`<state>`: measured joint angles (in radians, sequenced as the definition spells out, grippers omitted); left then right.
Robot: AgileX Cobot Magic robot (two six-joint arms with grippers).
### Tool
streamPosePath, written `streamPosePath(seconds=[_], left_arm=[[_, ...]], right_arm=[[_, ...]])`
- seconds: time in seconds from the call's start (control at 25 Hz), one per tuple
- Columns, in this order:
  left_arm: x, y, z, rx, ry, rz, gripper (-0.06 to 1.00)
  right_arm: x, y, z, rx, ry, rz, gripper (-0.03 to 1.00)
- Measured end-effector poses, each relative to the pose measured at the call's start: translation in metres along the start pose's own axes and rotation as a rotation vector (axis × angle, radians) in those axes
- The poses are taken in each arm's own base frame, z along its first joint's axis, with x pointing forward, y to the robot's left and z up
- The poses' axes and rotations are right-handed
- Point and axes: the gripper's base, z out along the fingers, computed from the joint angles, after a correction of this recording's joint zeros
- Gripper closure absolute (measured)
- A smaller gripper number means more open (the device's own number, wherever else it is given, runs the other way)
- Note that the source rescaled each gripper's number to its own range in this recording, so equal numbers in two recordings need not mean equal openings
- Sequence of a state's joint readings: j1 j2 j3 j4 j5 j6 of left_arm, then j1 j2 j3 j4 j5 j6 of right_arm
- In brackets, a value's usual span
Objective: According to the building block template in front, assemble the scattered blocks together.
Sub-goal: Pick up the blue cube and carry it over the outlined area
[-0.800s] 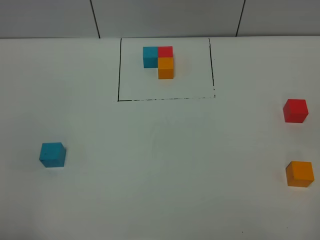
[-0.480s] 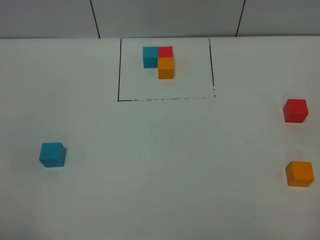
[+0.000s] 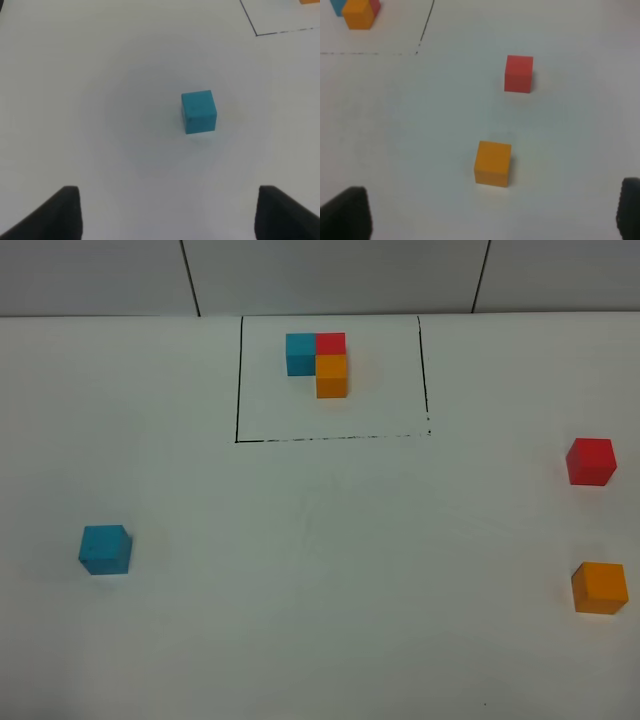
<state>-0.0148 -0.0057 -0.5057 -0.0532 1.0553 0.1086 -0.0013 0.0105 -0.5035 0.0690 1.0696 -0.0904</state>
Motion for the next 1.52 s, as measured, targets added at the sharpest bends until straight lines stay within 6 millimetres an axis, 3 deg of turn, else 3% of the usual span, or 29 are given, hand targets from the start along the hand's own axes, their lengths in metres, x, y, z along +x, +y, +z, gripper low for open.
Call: streamPosePath(seconds=[0.72,0.84,0.92,1.08,1.32,1.52], left_arm=[[-0.001,0.000,0.000,0.002,0.004,0.001,0.32],[-0.013,0.001,0.003,0.001,0.013,0.003,0.25],[-0.027,0.003,0.010,0.006,0.063,0.017,0.14],[-0.062,0.008,0.044,0.027,0.265,0.027,-0.03],[-0.112,0.015,0.130,0.039,0.521,-0.083,-0.05],[-0.116,0.017,0.205,0.057,0.749,-0.152,-0.05]], right_arm=[[0.000,0.000,0.000,0.000,0.000,0.002,-0.03],[0.000,0.000,0.000,-0.001,0.000,0.006,-0.03],[0.000,0.000,0.000,-0.002,0.000,0.007,-0.03],[0.000,0.000,0.000,-0.003,0.000,0.009,-0.03],[0.000,0.000,0.000,-0.003,0.000,0.010,-0.03],[0.000,0.000,0.000,-0.003,0.000,0.011,-0.03]])
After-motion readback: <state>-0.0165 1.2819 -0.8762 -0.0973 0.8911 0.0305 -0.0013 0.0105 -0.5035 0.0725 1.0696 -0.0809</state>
